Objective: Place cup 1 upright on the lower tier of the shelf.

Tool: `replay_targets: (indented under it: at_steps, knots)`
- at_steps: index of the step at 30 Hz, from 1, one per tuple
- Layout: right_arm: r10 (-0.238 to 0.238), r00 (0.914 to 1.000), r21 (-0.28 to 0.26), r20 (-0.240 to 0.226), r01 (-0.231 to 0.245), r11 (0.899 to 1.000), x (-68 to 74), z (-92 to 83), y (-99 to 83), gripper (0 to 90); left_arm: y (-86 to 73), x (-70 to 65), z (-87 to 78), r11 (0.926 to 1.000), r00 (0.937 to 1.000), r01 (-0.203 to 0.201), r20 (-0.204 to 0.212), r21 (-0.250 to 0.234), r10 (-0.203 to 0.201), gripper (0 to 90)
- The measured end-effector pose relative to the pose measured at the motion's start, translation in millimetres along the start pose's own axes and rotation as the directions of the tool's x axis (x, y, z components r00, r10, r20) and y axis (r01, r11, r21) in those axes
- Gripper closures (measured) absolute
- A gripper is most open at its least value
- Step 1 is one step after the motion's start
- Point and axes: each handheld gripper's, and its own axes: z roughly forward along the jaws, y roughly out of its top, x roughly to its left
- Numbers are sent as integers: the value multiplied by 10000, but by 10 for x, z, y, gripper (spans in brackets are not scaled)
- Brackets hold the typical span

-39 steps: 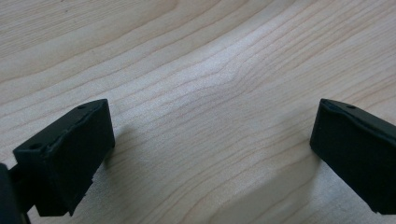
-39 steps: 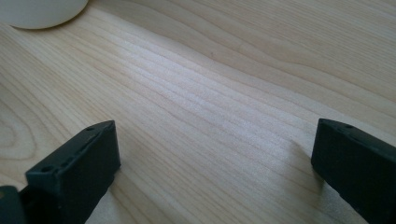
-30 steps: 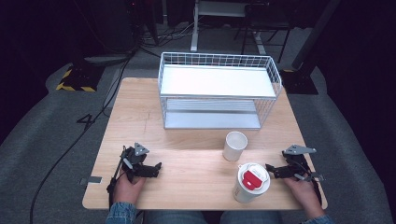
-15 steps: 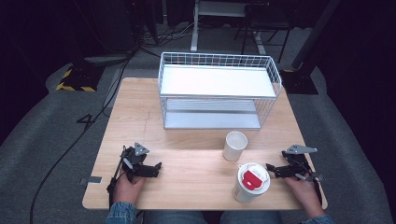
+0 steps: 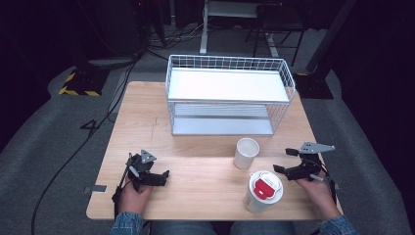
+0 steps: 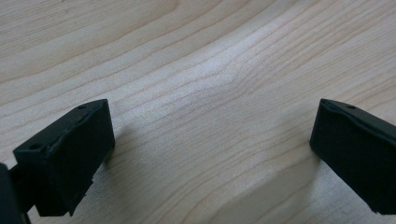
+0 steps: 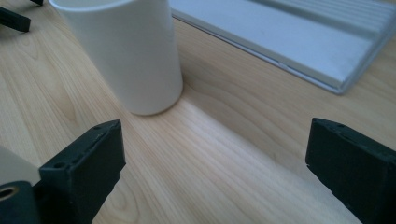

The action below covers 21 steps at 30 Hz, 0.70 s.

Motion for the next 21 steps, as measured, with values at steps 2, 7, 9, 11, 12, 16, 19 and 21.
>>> replay_targets:
  at_steps: [2,7,9,11,12,16,19,21]
  knots:
    - [-193,9998,22,-78,193,9998,28,40,62,48,0,1,0,10000,10000,-9,-2,6,9,4]
    - [-334,9978,-64,-570,331,9994,59,198,171,54,-3,0,-4,10000,10000,-8,-29,23,8,4]
    - [-385,9968,-40,-702,383,9993,69,253,194,55,-12,-7,-11,10000,10000,54,-40,21,-54,6]
    - [-389,9960,-57,-800,386,9992,78,279,208,56,-15,-7,-14,10000,10000,36,-48,17,-36,7]
    - [-437,9949,-100,-911,429,9990,82,301,224,59,-18,-7,-19,10000,10000,23,-70,36,-23,7]
    - [-389,9885,-402,-1464,333,9986,99,380,276,80,-29,-14,-25,10000,9999,83,-86,-11,-83,7]
    - [-603,9830,-491,-1734,525,9974,121,475,314,115,-33,-12,-31,10000,10000,31,-65,28,-30,7]
    - [-665,9812,-513,-1812,581,9970,132,500,318,120,-33,-12,-31,10000,10000,28,-65,29,-28,7]
